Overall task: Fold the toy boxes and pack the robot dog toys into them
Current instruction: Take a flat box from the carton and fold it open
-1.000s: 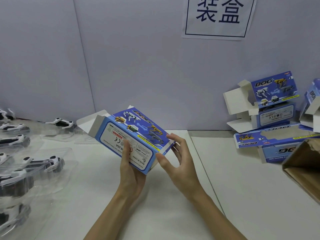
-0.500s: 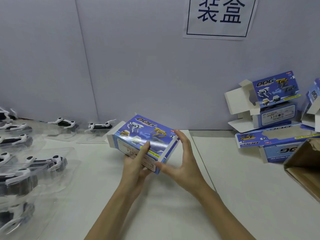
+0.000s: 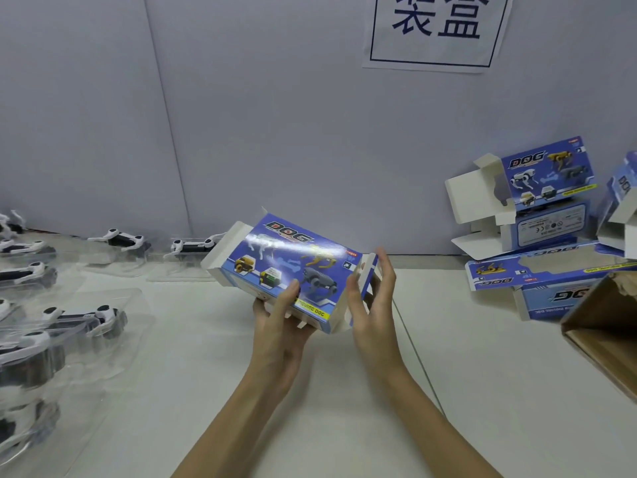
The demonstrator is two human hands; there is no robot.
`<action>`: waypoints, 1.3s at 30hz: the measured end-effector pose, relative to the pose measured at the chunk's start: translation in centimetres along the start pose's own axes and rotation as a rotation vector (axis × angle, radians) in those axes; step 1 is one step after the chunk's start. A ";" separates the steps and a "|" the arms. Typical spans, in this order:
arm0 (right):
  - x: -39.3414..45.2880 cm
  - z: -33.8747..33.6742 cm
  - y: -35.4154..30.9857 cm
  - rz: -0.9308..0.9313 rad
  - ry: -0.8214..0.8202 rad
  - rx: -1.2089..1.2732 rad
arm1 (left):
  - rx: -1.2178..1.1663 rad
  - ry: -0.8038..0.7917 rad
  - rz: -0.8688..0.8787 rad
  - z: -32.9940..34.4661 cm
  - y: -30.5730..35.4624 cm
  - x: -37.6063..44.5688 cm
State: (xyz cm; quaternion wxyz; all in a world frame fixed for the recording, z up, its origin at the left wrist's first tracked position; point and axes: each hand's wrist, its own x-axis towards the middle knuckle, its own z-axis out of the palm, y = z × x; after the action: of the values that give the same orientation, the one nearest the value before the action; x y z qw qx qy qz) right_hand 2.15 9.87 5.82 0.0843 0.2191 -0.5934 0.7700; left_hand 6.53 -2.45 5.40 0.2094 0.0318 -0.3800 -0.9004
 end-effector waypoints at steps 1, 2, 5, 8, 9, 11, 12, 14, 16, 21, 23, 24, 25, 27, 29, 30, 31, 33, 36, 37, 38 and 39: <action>0.1 0.0 -0.1 0.011 0.025 0.029 | 0.000 -0.009 -0.001 0.1 -0.2 -0.1; 0.3 0.0 -0.1 0.023 0.056 0.061 | -0.002 -0.015 -0.004 0.3 -0.5 -0.3; 0.5 0.1 -0.3 0.060 0.144 0.111 | -0.008 -0.022 -0.019 0.7 -1.3 -0.7; 0.2 0.2 -0.2 0.067 0.207 0.106 | -0.014 -0.011 -0.019 1.1 -2.0 -1.0; 0.2 0.2 -0.1 0.057 0.219 0.100 | -0.014 -0.006 -0.015 1.2 -2.1 -1.0; 0.0 0.4 0.1 0.036 0.231 0.096 | -0.015 0.012 -0.005 1.4 -2.2 -1.1; 0.0 0.5 0.2 0.029 0.232 0.102 | -0.014 0.023 0.000 1.5 -2.2 -1.1; 0.0 0.6 0.4 0.020 0.231 0.127 | -0.008 0.044 0.011 1.8 -2.3 -1.3; 0.1 0.6 0.6 0.013 0.223 0.142 | -0.009 0.050 0.021 1.8 -2.3 -1.4; 0.0 0.7 1.0 0.009 0.172 0.101 | -0.035 0.055 0.016 1.6 -2.0 -1.1; 0.1 0.6 1.1 0.022 0.166 0.120 | -0.027 0.045 0.016 1.4 -2.0 -1.1; 0.3 0.4 1.1 0.032 0.172 0.129 | -0.012 0.020 0.015 1.4 -2.0 -1.1; 0.4 0.2 1.0 0.044 0.181 0.142 | 0.016 -0.013 0.014 1.4 -2.1 -1.0; 0.7 -0.3 0.7 0.088 0.183 0.187 | 0.105 -0.050 0.016 1.5 -2.4 -1.0; 1.3 -0.9 0.4 0.133 0.182 0.219 | 0.237 -0.030 0.016 1.6 -2.1 -0.8; 1.6 -1.2 0.2 0.136 0.200 0.213 | 0.318 -0.019 0.010 1.5 -1.7 -0.7; 2.0 -1.6 -0.1 0.120 0.233 0.195 | 0.422 -0.015 -0.009 1.4 -1.2 -0.7; 2.6 -2.4 -0.8 0.037 0.316 0.140 | 0.675 0.007 -0.088 0.8 0.1 -0.7; 3.2 -3.7 -2.0 -0.123 0.352 0.022 | 0.972 0.090 0.195 -0.3 1.2 -0.8; 3.3 -4.0 -2.5 -0.158 0.310 -0.029 | 1.079 0.108 0.443 -0.6 1.5 -0.8; 3.3 -4.2 -2.9 -0.177 0.246 -0.076 | 1.169 0.093 0.719 -0.8 1.8 -0.7; 3.2 -4.4 -3.4 -0.185 0.167 -0.106 | 1.225 0.032 0.941 -0.6 2.1 -0.6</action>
State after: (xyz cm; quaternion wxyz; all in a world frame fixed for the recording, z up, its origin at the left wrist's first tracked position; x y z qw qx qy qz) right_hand -0.47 14.57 9.31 0.2154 0.2032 -0.6016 0.7419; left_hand 8.02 -3.95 6.37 0.5206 -0.0097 -0.7808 -0.3453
